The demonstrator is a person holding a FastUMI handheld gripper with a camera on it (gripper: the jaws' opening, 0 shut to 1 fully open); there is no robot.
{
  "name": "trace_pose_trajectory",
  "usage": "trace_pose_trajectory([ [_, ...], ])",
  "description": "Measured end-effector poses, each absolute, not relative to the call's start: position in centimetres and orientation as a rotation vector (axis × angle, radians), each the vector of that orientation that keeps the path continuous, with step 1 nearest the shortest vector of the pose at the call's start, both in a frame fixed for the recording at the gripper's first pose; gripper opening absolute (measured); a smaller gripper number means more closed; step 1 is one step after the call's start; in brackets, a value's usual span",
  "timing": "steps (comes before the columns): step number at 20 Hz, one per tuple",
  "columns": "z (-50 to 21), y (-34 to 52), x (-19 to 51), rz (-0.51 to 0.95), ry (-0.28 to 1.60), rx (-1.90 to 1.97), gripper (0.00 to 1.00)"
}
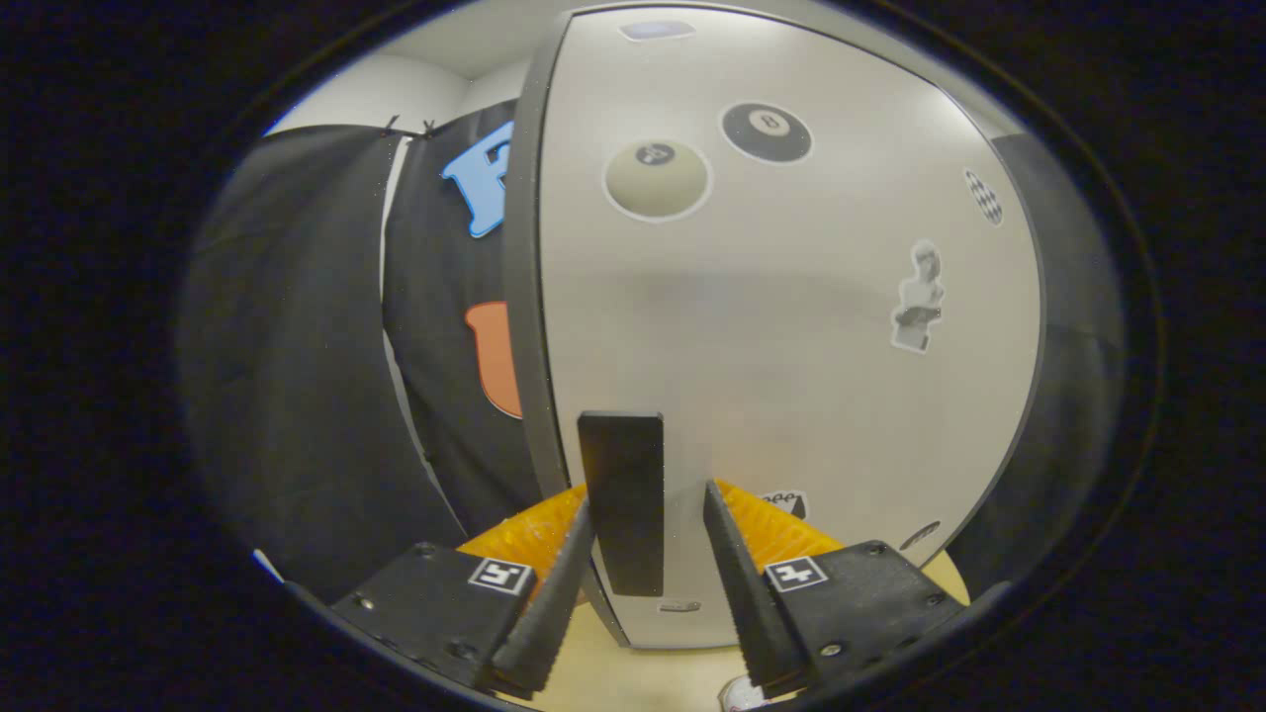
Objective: Open the shoe cabinet door, grab the shoes and put them into the shoe cabinet, then close the shoe cabinet door.
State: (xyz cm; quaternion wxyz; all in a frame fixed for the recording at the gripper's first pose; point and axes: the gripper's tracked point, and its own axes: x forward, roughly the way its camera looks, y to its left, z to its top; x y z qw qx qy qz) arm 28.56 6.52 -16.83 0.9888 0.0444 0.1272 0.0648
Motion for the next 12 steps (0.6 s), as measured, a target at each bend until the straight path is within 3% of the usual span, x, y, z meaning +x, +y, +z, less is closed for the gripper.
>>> trace_pose_trajectory([
  [1,-16.6,7.4,28.4,0.164,0.247,0.095,0.67],
  [3,-16.7,7.2,28.4,0.118,0.252,-0.005,0.35],
  [12,-17.0,6.2,23.4,0.137,0.217,-0.030,0.30],
])
